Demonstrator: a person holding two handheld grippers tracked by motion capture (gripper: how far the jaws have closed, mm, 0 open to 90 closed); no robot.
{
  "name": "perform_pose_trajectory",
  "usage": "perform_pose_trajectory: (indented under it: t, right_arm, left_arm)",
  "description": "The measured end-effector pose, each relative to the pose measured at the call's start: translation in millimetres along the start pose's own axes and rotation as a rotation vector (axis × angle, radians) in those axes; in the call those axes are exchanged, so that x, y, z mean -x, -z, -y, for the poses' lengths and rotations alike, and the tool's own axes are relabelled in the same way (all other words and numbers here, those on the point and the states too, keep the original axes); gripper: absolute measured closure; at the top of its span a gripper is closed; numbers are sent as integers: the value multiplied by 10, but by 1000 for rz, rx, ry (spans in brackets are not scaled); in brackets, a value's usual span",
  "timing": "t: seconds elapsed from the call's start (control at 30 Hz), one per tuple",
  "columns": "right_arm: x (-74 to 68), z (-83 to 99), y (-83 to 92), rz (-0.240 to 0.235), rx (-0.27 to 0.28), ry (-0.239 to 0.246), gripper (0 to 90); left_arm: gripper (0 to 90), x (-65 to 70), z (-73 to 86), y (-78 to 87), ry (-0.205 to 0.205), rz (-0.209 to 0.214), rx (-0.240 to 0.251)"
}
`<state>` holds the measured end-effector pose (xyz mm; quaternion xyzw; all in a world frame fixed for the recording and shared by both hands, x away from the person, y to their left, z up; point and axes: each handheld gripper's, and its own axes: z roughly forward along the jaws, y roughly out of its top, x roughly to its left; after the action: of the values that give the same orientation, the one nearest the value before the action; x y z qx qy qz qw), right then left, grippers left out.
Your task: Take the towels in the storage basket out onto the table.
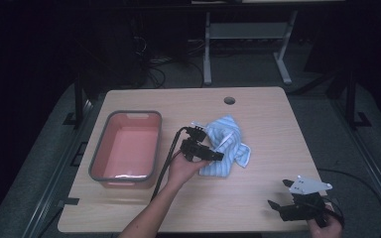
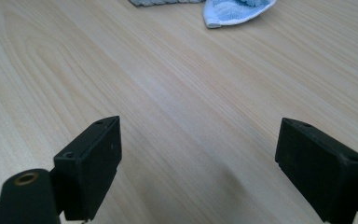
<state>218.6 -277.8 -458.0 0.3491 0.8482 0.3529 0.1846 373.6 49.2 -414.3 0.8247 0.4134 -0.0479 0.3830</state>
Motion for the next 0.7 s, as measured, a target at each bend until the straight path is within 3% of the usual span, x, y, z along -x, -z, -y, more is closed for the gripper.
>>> perform_pose_trajectory:
  t: [0.37,0.7]
  right_arm:
    - [20,4,-5,4,-5,8,139]
    - [17,2,-4,1,-4,1,139]
  left_arm:
    - [279,18,148,140,-21,-6,6]
    - [274,30,340,283,-26,14,17]
